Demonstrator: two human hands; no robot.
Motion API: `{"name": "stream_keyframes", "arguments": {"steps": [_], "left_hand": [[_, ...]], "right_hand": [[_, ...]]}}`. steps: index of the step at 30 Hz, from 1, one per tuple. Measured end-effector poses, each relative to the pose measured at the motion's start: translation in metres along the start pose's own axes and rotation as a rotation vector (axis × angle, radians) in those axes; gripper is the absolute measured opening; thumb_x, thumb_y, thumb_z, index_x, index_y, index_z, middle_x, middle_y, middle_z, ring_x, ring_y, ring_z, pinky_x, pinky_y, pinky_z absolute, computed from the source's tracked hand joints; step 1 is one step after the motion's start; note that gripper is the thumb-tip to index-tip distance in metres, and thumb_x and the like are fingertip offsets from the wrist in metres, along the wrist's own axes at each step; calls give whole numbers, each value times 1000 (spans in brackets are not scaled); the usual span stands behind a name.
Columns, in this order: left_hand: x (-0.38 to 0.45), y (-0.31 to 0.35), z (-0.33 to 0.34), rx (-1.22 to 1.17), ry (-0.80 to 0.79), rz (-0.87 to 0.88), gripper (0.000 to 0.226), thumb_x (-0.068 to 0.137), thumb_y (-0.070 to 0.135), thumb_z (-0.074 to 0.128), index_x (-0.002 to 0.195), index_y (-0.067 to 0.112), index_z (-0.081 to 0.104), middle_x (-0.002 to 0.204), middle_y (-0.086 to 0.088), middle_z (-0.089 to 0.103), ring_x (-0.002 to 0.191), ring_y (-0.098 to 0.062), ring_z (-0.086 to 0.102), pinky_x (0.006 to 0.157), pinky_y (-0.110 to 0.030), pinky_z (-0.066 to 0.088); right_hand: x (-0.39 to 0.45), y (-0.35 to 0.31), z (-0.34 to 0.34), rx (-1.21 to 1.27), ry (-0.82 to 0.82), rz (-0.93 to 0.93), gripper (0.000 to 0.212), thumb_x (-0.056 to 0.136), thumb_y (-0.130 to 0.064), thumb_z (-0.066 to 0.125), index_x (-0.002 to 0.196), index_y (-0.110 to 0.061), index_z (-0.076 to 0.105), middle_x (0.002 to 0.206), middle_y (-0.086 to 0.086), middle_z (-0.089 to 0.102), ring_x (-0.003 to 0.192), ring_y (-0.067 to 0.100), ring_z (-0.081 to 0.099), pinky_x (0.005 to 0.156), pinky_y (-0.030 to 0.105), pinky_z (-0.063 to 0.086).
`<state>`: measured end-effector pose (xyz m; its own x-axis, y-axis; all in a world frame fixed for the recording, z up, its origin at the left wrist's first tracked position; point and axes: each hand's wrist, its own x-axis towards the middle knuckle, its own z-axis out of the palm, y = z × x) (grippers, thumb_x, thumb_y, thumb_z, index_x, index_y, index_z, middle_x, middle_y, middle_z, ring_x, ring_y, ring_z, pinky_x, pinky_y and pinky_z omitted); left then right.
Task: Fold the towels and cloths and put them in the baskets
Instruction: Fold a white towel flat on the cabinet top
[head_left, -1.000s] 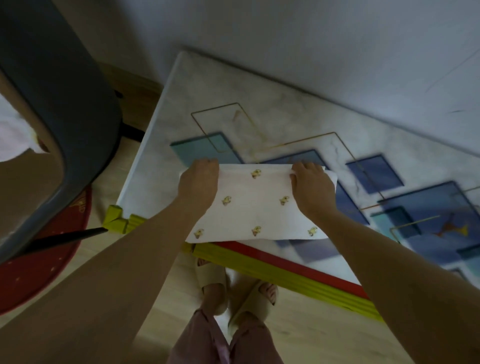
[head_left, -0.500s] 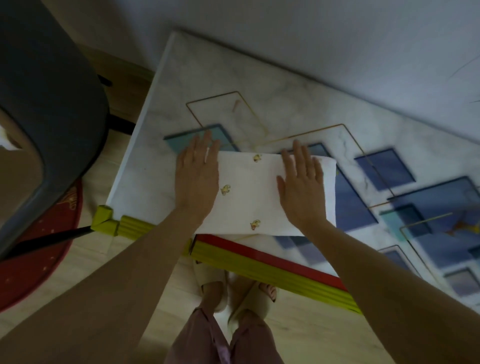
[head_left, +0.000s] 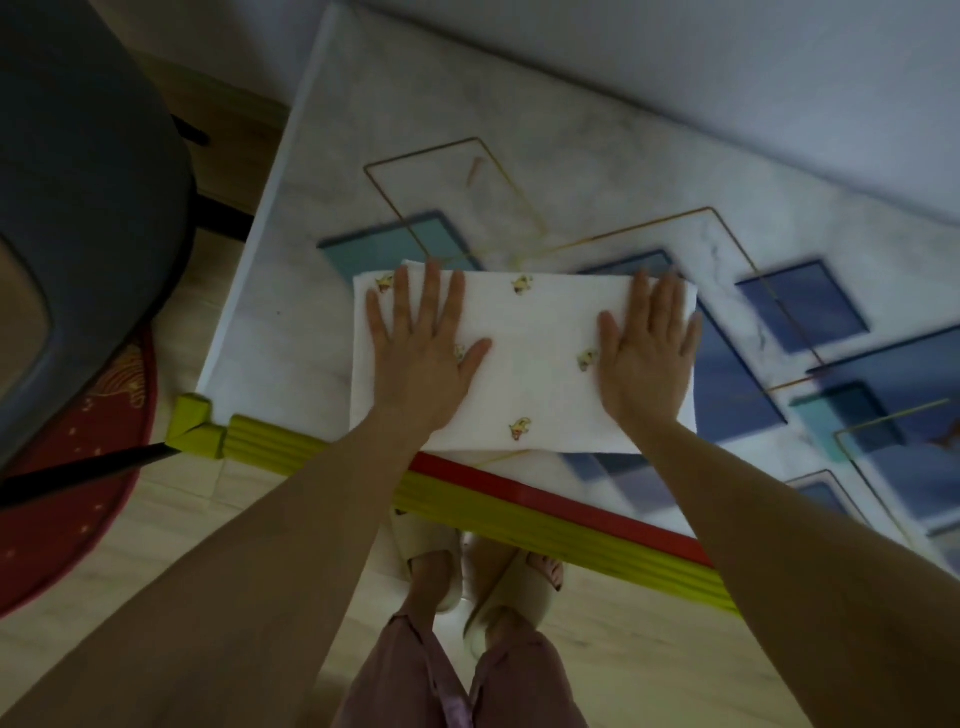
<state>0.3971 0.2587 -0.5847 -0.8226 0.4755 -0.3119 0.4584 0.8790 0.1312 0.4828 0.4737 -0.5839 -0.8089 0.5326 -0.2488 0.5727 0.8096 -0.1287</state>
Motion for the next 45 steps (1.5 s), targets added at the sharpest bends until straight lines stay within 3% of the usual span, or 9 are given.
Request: {"name": "stream_keyframes", "arguments": {"steps": [6,9,11,16,21,29,34,39,45], "left_hand": [[-25,37,-23,-245,82,250,66,99,48,16,152,10,7,160,-9,2,147,-24,2,120,-43,3],[-36,70,-29,-736,70,82,59,102,38,25,150,19,-4,158,4,-6,146,-9,-4,117,-17,-6],[-31,94,-31,-926,91,-77,61,103,33,30,151,20,-5,160,2,-1,146,-11,4,118,-19,0],[-5,132,-24,-1001,63,-163,60,104,29,30,152,17,-3,160,-7,7,144,-22,20,118,-38,15],[12,127,-16,-1104,-16,-234,59,104,31,28,152,23,-6,161,-3,-3,146,-18,10,120,-40,12],[-90,132,-37,-1421,-122,-491,51,102,22,36,151,17,21,155,-1,23,133,-6,30,87,4,32],[-121,116,-25,-1497,-349,-544,64,95,57,37,148,22,31,154,6,30,141,-12,28,119,-39,21],[-85,100,-60,-1610,-533,-756,60,98,54,32,144,15,38,144,0,43,129,-17,43,107,-40,39],[-59,23,-111,-1772,-397,-832,71,93,65,29,126,9,56,121,-12,63,106,-27,61,100,-44,45]], "right_hand": [[-34,21,-38,425,83,422,58,101,-33,39,149,-5,22,153,16,26,140,31,26,115,44,21],[-49,34,-45,657,-24,520,49,100,-30,45,138,-2,35,132,14,49,121,31,48,88,35,40],[-49,38,-44,694,-93,512,37,98,-29,50,123,-2,46,109,8,56,105,29,57,74,30,38],[-36,33,-37,625,-201,436,34,90,-28,62,112,-4,51,107,10,60,93,26,58,76,40,48],[-39,32,-39,781,-255,463,28,92,-18,57,115,-3,49,106,7,55,92,24,54,76,37,45],[-63,27,-50,857,-249,543,29,97,-16,51,119,0,43,101,4,48,89,20,48,74,34,41],[-75,20,-62,876,-191,524,27,97,-17,50,118,0,42,101,3,48,87,18,48,72,32,40],[-93,-6,-100,921,-97,297,16,94,-13,55,98,-9,40,81,-9,47,69,-1,47,50,8,39],[-114,-89,-116,965,-142,83,19,89,-16,61,98,-18,44,96,-3,51,79,9,50,60,17,38]]}}
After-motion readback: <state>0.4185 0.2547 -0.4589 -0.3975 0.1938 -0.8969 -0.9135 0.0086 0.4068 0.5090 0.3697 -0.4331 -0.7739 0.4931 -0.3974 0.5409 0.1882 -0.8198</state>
